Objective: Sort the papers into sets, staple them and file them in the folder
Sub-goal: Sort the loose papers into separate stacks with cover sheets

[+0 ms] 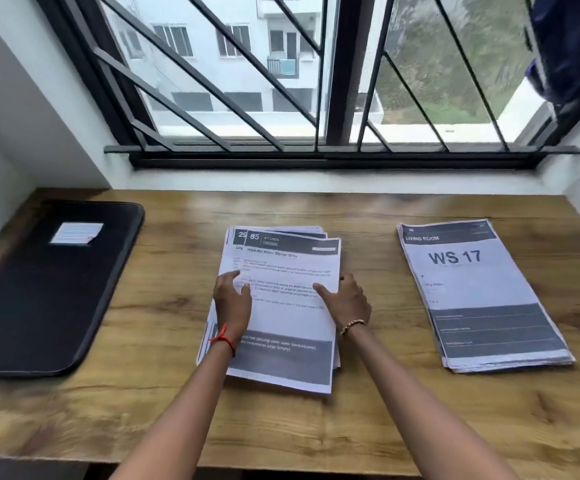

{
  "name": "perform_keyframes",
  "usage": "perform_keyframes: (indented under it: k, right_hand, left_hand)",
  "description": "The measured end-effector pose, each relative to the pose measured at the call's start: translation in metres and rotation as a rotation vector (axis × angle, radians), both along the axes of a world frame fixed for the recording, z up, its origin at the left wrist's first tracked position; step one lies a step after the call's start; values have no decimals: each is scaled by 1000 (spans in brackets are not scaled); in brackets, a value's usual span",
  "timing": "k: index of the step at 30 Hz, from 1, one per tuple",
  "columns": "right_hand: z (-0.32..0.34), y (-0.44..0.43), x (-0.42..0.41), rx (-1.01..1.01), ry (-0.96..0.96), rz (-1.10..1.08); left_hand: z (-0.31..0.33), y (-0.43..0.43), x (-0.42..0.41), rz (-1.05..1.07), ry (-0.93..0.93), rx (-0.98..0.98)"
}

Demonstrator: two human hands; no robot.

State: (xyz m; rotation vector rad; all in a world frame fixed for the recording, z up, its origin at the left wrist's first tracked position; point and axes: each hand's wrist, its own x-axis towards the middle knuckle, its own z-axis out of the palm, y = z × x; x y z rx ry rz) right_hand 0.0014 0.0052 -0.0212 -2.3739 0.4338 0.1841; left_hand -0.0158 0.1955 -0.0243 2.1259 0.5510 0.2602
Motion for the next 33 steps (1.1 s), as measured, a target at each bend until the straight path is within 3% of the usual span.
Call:
perform_keyframes:
  k: [5, 10, 17, 33]
  right_hand:
    - [-8, 6, -5, 62, -53, -59]
    - [-2, -4, -7, 211, -206, -217]
    - [-9, -28, -2, 328, -91, -272]
    - [-10, -25, 4, 193, -74, -218]
  left_hand:
    - [-7, 18, -6, -117, 192, 82]
    - [-6, 22, -3, -135, 229, 122]
    - [-8, 23, 0, -81, 269, 169]
    - [-9, 38, 16, 120, 31, 36]
